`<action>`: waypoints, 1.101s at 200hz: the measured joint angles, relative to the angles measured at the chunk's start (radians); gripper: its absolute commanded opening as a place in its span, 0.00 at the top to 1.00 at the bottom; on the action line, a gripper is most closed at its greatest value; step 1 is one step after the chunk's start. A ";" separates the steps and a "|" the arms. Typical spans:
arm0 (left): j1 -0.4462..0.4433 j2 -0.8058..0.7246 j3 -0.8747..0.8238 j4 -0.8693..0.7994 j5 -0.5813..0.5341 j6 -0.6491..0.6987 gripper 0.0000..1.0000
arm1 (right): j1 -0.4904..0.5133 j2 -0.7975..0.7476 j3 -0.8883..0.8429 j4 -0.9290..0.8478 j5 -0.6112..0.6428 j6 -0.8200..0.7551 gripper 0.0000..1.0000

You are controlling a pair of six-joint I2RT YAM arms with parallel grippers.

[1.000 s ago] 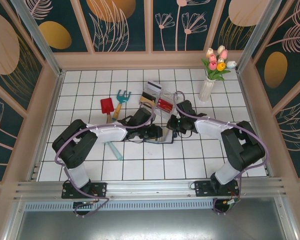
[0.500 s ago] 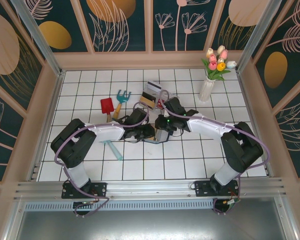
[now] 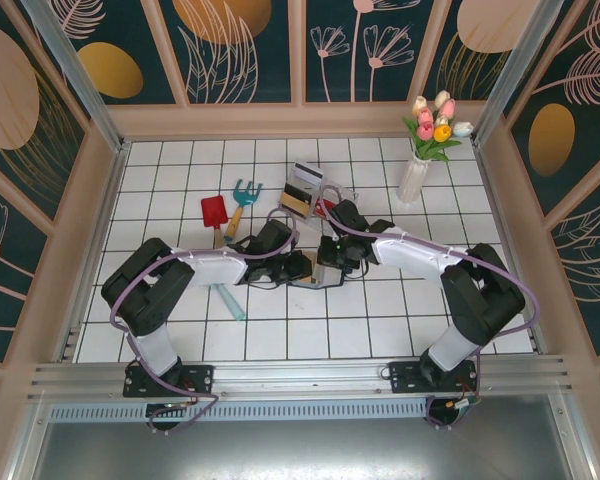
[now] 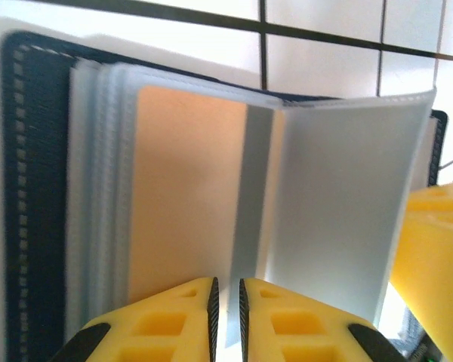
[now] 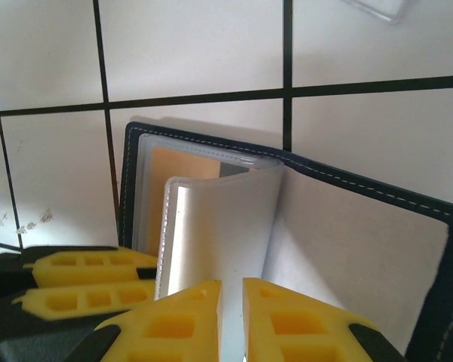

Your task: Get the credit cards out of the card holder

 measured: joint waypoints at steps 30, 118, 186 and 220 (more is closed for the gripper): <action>-0.010 0.000 -0.001 0.079 0.063 -0.024 0.82 | 0.000 -0.060 -0.003 -0.003 0.034 0.043 0.82; -0.055 0.106 0.026 0.199 0.122 -0.096 0.96 | -0.041 -0.233 -0.185 0.102 0.007 0.276 1.00; -0.056 0.107 0.026 0.204 0.119 -0.120 1.00 | -0.042 -0.103 -0.191 0.192 -0.010 0.414 1.00; -0.049 0.056 0.008 0.157 0.106 -0.119 0.94 | -0.056 -0.094 -0.232 0.220 -0.015 0.436 1.00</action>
